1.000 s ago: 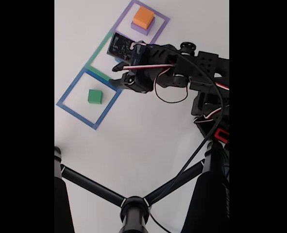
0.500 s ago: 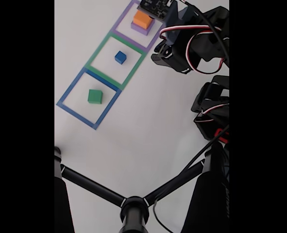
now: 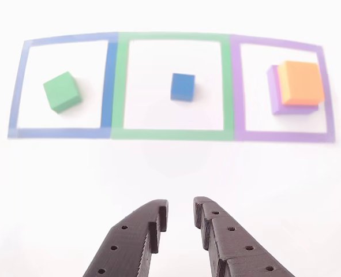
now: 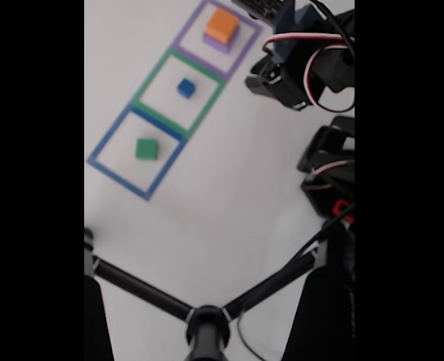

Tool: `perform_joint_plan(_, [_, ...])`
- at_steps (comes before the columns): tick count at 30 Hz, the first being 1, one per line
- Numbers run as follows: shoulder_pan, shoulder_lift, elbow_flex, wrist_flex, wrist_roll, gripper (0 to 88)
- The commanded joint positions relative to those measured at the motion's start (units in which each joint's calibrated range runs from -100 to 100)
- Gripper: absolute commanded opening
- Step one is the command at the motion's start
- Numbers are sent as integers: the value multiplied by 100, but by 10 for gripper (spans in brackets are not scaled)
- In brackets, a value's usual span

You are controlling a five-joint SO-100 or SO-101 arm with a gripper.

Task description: Tower of hanoi

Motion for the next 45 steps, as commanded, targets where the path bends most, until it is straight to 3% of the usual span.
perform_joint_plan(1, [113, -132, 313, -477, 20, 64])
perform_joint_plan(11, [401, -212, 2149, -2575, 20, 217])
perform_joint_plan(21, [602, -115, 4349, -5854, 20, 320])
perform_joint_plan(37, [803, 1903, 6613, -10979, 20, 332])
perform_joint_plan(45, [794, 3494, 6831, -12874, 20, 334])
